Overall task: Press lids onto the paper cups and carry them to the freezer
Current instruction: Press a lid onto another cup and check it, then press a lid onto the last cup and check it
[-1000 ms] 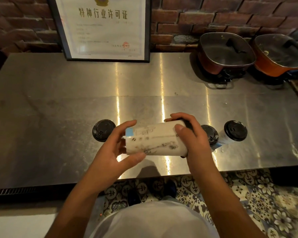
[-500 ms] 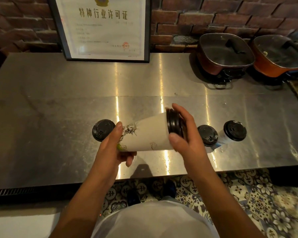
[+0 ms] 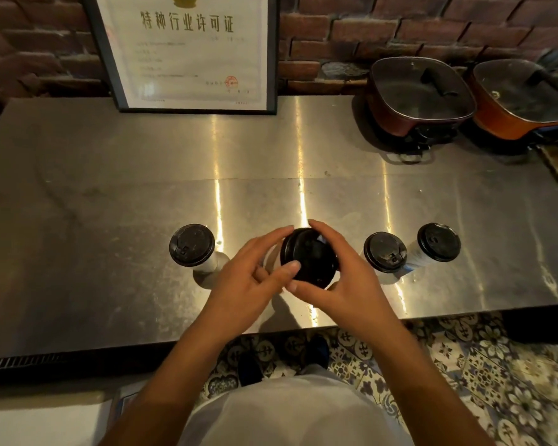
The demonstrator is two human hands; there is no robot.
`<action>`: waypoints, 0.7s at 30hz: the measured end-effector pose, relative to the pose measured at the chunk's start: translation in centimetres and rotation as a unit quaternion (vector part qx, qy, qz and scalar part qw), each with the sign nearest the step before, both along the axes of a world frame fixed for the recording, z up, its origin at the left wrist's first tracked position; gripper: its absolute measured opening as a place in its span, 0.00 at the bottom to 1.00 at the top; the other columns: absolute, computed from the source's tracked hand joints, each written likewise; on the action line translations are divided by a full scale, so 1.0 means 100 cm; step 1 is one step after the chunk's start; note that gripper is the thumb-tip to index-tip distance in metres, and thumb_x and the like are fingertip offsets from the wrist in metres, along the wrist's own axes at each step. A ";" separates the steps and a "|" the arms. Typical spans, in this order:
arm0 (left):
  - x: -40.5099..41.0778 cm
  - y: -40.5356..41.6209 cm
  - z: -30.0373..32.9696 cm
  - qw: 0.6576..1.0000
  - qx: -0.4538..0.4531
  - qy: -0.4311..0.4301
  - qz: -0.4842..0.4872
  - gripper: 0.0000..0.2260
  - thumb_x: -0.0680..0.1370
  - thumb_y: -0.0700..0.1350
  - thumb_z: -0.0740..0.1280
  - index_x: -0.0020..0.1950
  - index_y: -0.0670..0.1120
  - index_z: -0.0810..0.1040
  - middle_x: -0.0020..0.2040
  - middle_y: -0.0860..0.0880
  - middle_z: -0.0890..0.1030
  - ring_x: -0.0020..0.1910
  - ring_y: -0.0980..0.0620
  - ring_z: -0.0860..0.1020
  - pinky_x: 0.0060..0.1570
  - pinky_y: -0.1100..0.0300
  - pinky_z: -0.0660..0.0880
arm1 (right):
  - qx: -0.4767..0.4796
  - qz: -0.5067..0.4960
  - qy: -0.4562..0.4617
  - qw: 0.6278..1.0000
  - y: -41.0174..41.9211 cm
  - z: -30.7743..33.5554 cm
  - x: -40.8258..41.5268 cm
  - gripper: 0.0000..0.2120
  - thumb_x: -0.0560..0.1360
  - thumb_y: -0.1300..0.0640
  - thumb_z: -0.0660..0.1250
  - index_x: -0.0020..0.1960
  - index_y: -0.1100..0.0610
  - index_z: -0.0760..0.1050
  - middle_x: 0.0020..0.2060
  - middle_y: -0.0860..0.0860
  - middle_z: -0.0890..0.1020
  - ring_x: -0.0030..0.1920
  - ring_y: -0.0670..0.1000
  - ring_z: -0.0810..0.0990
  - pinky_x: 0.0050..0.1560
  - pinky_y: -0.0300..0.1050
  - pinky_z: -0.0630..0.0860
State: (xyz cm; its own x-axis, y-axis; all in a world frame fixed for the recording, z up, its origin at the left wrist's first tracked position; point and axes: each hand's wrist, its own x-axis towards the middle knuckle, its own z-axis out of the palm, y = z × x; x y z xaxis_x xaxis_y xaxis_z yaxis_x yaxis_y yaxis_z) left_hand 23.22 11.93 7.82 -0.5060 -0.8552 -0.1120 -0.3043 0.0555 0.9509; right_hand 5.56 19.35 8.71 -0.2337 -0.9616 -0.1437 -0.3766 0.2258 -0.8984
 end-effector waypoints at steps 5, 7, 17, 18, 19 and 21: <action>-0.010 -0.005 -0.026 0.995 0.081 0.051 0.023 0.20 0.79 0.53 0.68 0.71 0.65 0.72 0.61 0.63 0.82 0.45 0.50 0.87 0.55 0.57 0.82 | 0.011 -0.061 -0.137 0.989 0.001 -0.029 -0.025 0.30 0.78 0.55 0.74 0.76 0.37 0.68 0.67 0.46 0.80 0.64 0.52 0.83 0.41 0.50 0.86; -0.022 -0.008 -0.049 0.995 0.096 0.024 -0.002 0.19 0.82 0.50 0.68 0.72 0.63 0.72 0.66 0.63 0.78 0.48 0.51 0.87 0.58 0.50 0.82 | 0.028 -0.079 -0.079 0.993 -0.001 -0.053 -0.034 0.26 0.80 0.58 0.71 0.75 0.40 0.71 0.66 0.49 0.81 0.60 0.52 0.84 0.38 0.49 0.85; -0.073 -0.019 -0.115 0.991 0.126 -0.051 0.011 0.18 0.84 0.46 0.64 0.74 0.57 0.74 0.65 0.52 0.81 0.54 0.57 0.84 0.57 0.51 0.83 | 0.115 -0.115 0.149 0.975 -0.013 -0.116 -0.044 0.23 0.84 0.49 0.64 0.78 0.43 0.68 0.59 0.54 0.84 0.53 0.53 0.82 0.49 0.44 0.74; -0.075 -0.018 -0.116 0.991 0.118 -0.063 0.021 0.18 0.84 0.47 0.64 0.74 0.58 0.74 0.65 0.51 0.81 0.55 0.52 0.84 0.58 0.50 0.82 | 0.118 -0.116 0.149 0.975 -0.014 -0.117 -0.044 0.23 0.84 0.48 0.63 0.78 0.43 0.67 0.58 0.54 0.85 0.52 0.52 0.82 0.48 0.44 0.74; -0.076 -0.018 -0.117 0.990 0.112 -0.076 0.031 0.18 0.84 0.48 0.63 0.74 0.59 0.73 0.64 0.50 0.82 0.55 0.49 0.84 0.58 0.49 0.82 | 0.120 -0.115 0.150 0.975 -0.016 -0.118 -0.044 0.24 0.84 0.47 0.63 0.78 0.43 0.67 0.57 0.53 0.85 0.51 0.52 0.82 0.47 0.44 0.73; -0.077 -0.023 -0.119 0.989 0.098 -0.109 0.036 0.17 0.85 0.51 0.61 0.74 0.62 0.72 0.62 0.49 0.83 0.55 0.46 0.84 0.59 0.49 0.81 | 0.125 -0.099 0.163 0.974 -0.019 -0.120 -0.043 0.24 0.84 0.44 0.61 0.79 0.43 0.65 0.56 0.53 0.85 0.51 0.53 0.84 0.45 0.44 0.72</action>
